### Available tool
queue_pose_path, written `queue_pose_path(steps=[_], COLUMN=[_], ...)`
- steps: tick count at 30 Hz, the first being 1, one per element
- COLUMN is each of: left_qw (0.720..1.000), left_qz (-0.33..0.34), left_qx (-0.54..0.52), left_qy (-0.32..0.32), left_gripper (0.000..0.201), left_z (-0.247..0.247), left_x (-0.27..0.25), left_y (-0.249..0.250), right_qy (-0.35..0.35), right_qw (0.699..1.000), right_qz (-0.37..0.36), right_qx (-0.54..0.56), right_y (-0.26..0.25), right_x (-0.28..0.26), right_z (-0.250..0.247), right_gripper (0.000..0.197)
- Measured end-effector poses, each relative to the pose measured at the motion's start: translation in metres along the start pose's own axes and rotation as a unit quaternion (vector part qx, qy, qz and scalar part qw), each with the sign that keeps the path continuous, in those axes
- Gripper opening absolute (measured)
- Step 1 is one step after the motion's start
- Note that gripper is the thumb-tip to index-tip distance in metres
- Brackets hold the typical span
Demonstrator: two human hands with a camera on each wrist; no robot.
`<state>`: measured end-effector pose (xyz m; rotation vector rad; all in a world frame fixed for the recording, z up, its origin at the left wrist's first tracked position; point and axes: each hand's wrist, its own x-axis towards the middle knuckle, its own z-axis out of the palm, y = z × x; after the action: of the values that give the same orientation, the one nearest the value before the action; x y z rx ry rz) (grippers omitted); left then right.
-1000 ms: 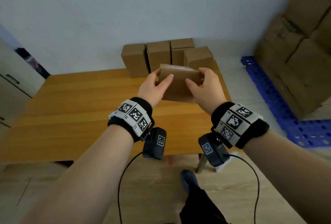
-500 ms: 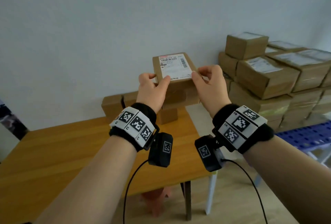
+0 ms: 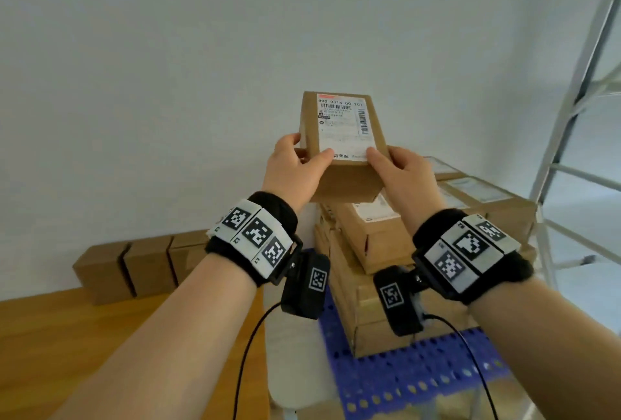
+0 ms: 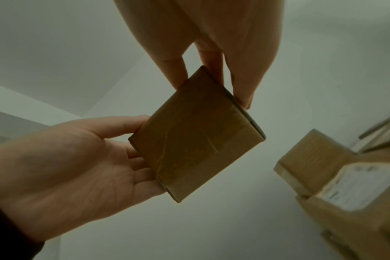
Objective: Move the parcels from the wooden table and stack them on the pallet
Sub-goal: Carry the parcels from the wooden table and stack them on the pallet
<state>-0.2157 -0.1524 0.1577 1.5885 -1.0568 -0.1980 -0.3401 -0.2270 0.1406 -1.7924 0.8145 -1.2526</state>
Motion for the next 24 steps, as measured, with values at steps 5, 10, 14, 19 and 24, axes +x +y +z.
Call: queue_pose_path(steps=[5, 10, 14, 19, 24], left_qw=[1.000, 0.999, 0.998, 0.993, 0.974], left_qz=[-0.015, -0.016, -0.002, 0.035, 0.027], left_qx=[-0.009, -0.011, 0.009, 0.068, 0.181], left_qy=[-0.013, -0.035, -0.057, -0.089, -0.133], left_gripper=[0.063, 0.060, 0.059, 0.054, 0.053], left_z=[0.062, 0.103, 0.125, 0.153, 0.182], left_x=[0.030, 0.066, 0.104, 0.151, 0.184], left_y=[0.024, 0.030, 0.020, 0.004, -0.019], right_qy=[-0.016, -0.032, -0.015, 0.021, 0.041], right_qw=[0.999, 0.987, 0.980, 0.968, 0.966], right_qz=[0.032, 0.105, 0.145, 0.199, 0.232], right_qx=[0.039, 0.114, 0.133, 0.153, 0.110], right_y=[0.019, 0.039, 0.053, 0.082, 0.119], right_x=[0.049, 0.099, 0.140, 0.192, 0.233], right_z=[-0.054, -0.074, -0.075, -0.083, -0.091], right_gripper=[0.036, 0.025, 0.029, 0.025, 0.022])
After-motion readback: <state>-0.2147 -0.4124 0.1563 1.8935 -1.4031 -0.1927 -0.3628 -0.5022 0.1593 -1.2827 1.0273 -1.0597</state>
